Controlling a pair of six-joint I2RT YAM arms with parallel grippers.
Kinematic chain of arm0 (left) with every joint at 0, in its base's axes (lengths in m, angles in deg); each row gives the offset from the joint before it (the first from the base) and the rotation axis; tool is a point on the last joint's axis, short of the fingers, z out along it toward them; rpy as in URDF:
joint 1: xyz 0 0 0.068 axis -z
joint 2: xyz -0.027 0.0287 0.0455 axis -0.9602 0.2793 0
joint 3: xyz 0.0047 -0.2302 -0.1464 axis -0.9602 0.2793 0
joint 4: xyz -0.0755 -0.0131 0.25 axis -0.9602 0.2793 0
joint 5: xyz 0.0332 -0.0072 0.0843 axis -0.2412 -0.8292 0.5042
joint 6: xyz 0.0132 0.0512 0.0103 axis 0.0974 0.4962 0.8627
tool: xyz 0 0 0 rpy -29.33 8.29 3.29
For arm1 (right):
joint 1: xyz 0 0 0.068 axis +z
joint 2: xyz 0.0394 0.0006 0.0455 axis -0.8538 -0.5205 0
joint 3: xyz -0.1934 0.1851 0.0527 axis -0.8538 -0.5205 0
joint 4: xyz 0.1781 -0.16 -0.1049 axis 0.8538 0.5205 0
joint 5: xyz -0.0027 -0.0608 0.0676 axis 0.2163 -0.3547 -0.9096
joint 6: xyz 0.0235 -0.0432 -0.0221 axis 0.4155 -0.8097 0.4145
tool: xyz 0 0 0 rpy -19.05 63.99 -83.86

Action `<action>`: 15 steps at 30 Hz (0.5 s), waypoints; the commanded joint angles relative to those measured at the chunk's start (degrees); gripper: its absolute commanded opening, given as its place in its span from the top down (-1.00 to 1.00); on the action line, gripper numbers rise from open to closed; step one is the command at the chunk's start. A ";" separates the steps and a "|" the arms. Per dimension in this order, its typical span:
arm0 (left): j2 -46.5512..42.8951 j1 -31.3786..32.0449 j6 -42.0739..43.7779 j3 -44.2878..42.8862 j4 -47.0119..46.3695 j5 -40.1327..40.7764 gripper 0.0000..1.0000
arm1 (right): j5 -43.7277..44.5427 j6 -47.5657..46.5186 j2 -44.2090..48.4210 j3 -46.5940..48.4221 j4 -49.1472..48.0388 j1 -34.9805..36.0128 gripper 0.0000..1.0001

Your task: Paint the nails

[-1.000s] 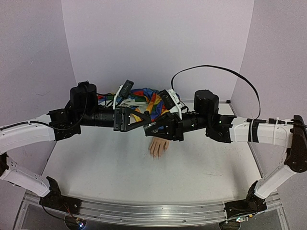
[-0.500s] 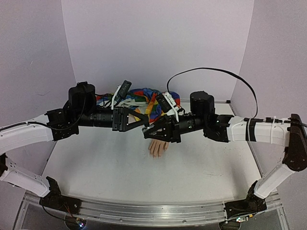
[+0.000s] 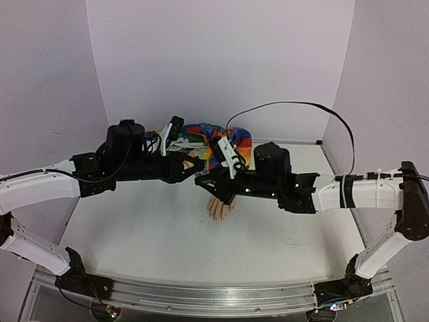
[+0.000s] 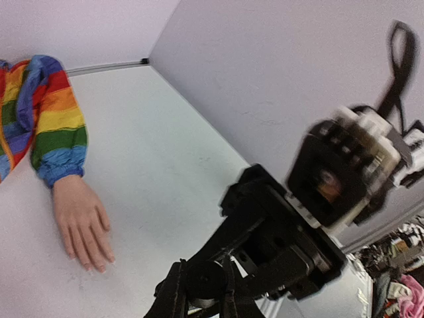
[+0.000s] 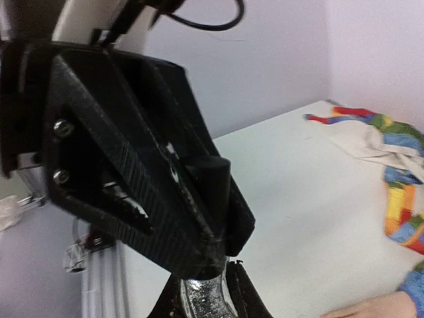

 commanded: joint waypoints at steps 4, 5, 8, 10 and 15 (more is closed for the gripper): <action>3.59 3.97 -1.93 -5.90 4.74 14.89 0.93 | 42.82 -8.35 -2.46 0.64 -8.01 6.33 1.00; 3.75 3.96 -2.14 -6.00 4.74 14.46 0.92 | 40.75 -8.28 -2.47 0.74 -8.00 6.32 1.00; 3.62 3.94 -2.16 -5.90 4.70 13.11 0.87 | 35.03 -10.33 -1.08 -0.85 -8.48 6.25 1.00; 3.32 3.95 -2.22 -5.73 4.68 11.74 0.65 | 30.15 -10.34 0.41 -2.46 -8.92 5.98 1.00; 0.44 3.29 -2.29 -4.77 4.57 7.83 -0.09 | 14.90 -9.81 4.49 -5.39 -7.78 4.61 1.00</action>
